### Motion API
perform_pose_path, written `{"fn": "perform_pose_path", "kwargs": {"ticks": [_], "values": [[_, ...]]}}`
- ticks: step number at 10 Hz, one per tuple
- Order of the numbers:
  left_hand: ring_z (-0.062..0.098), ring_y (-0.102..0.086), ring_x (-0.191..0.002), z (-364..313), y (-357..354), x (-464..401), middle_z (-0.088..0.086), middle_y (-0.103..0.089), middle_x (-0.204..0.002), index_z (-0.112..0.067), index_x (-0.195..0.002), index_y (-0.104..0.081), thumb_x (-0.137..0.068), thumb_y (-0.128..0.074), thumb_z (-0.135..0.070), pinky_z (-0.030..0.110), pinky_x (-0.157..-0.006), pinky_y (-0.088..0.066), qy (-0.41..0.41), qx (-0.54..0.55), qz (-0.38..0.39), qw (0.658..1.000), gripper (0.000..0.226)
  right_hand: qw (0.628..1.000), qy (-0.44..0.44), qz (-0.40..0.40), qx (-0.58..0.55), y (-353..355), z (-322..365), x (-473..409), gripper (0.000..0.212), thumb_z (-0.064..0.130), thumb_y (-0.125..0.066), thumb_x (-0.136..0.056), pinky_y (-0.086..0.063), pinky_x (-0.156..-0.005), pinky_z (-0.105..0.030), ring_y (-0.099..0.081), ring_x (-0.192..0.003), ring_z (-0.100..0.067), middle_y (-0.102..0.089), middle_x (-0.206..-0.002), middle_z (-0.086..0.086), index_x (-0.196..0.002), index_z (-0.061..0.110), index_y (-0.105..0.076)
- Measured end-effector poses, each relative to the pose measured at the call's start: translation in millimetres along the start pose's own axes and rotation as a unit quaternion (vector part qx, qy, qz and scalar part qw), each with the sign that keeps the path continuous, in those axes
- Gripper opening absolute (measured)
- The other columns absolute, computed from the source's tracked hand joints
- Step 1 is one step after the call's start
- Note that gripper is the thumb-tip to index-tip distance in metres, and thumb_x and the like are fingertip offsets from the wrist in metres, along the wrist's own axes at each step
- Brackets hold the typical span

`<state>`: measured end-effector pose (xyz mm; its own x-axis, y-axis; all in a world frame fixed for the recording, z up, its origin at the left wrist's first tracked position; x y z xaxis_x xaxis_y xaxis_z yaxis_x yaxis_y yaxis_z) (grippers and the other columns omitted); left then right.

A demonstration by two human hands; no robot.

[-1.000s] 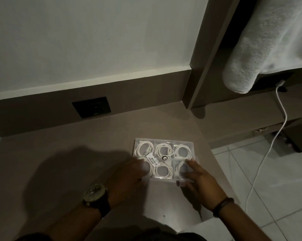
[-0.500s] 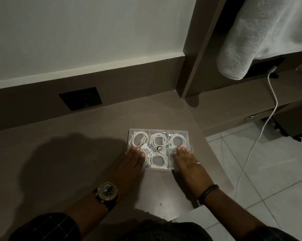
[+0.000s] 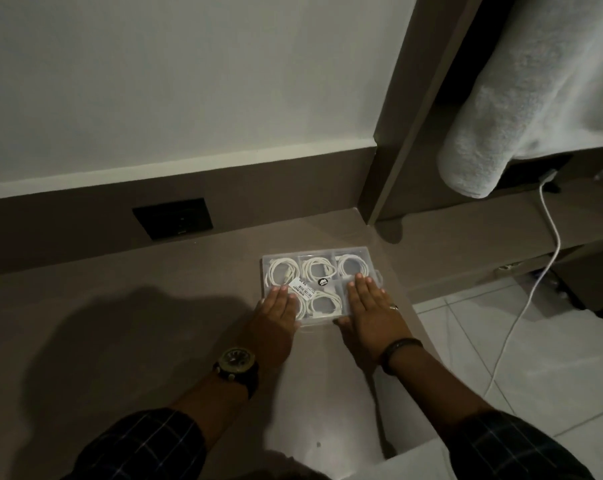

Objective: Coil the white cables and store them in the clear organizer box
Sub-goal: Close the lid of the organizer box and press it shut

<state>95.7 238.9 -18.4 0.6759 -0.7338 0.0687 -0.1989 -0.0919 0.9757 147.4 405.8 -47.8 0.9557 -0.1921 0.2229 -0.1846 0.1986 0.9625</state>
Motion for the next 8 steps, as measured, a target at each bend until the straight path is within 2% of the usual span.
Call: {"fn": "perform_pose_path", "kwargs": {"ticks": [1, 2, 3, 4, 5, 6, 7, 8], "values": [[0.055, -0.054, -0.110, 7, 0, -27, 0.037, -0.059, -0.118, 0.015, -0.113, -0.059, -0.073, -0.076, -0.004, 0.063, -0.081, -0.051, 0.037, 0.041, -0.009, 0.998, 0.047, 1.000, 0.006, 0.027, 0.005, 11, -8, -42, 0.073, 0.048, -0.033, -0.095, 0.000, -0.119, -0.041, 0.005, -0.147, -0.028, 0.006, -0.160, -0.012, -0.148, 0.011, 0.000], [0.054, -0.036, -0.128, 16, 1, -54, 0.038, -0.043, -0.135, 0.014, -0.127, -0.044, -0.089, -0.057, -0.007, 0.060, -0.101, -0.040, 0.044, 0.047, -0.046, 0.997, 0.046, 0.999, 0.020, 0.042, -0.005, 18, -14, -72, 0.073, 0.044, -0.037, -0.095, 0.000, -0.119, -0.042, 0.005, -0.147, -0.029, 0.007, -0.160, -0.013, -0.148, 0.011, 0.000], [0.040, -0.023, -0.140, 27, -2, -76, 0.028, -0.029, -0.149, 0.006, -0.139, -0.031, -0.096, -0.045, -0.021, 0.046, -0.116, -0.023, 0.077, 0.000, -0.038, 0.996, 0.052, 0.999, 0.031, 0.035, -0.006, 23, -19, -94, 0.071, 0.043, -0.035, -0.096, 0.001, -0.119, -0.041, 0.006, -0.147, -0.028, 0.007, -0.160, -0.012, -0.148, 0.011, 0.000], [0.040, -0.059, -0.114, 25, 4, -85, 0.028, -0.063, -0.119, 0.008, -0.113, -0.062, -0.071, -0.079, -0.020, 0.043, -0.094, -0.049, 0.063, -0.036, -0.040, 0.997, 0.053, 0.998, 0.049, 0.033, -0.003, 26, -19, -110, 0.071, 0.043, -0.036, -0.096, 0.001, -0.119, -0.041, 0.005, -0.147, -0.029, 0.006, -0.160, -0.013, -0.148, 0.011, -0.001], [0.045, -0.035, -0.133, 33, 1, -93, 0.031, -0.041, -0.141, 0.008, -0.132, -0.044, -0.089, -0.059, -0.021, 0.049, -0.111, -0.029, 0.081, -0.003, -0.056, 0.995, 0.053, 0.998, 0.067, 0.019, 0.000, 30, -20, -124, 0.071, 0.043, -0.036, -0.096, 0.000, -0.119, -0.041, 0.003, -0.147, -0.030, 0.004, -0.160, -0.014, -0.148, 0.009, -0.003], [0.038, -0.007, -0.144, 43, -10, -100, 0.023, -0.014, -0.155, 0.001, -0.145, -0.018, -0.100, -0.032, -0.027, 0.040, -0.118, -0.005, 0.114, 0.011, -0.024, 0.993, 0.055, 0.997, 0.072, 0.022, 0.020, 31, -19, -128, 0.071, 0.044, -0.035, -0.095, -0.002, -0.119, -0.041, 0.002, -0.147, -0.030, 0.004, -0.160, -0.014, -0.148, 0.010, -0.002], [0.033, -0.003, -0.145, 41, -11, -99, 0.018, -0.007, -0.158, -0.003, -0.147, -0.011, -0.099, -0.031, -0.037, 0.041, -0.118, -0.007, 0.120, -0.003, 0.011, 0.993, 0.062, 0.997, 0.067, 0.036, 0.030, 29, -21, -128, 0.072, 0.046, -0.032, -0.095, -0.003, -0.119, -0.042, 0.002, -0.147, -0.030, 0.005, -0.160, -0.013, -0.148, 0.010, -0.001], [0.031, -0.006, -0.145, 42, 7, -92, 0.015, -0.007, -0.159, -0.008, -0.147, -0.012, -0.093, -0.032, -0.055, 0.045, -0.116, -0.012, 0.134, -0.025, 0.026, 0.990, 0.075, 0.997, 0.078, 0.020, -0.007, 54, -10, -120, 0.071, 0.046, -0.032, -0.096, -0.005, -0.121, -0.040, 0.001, -0.147, -0.029, 0.002, -0.160, -0.015, -0.148, 0.008, -0.004]]}}
Point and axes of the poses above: each hand's wrist, its own x-axis away from the middle knuckle, its own y-axis out of the back of the hand, z = x × y, the point moved 7 cm from there along -x, towards the middle knuckle
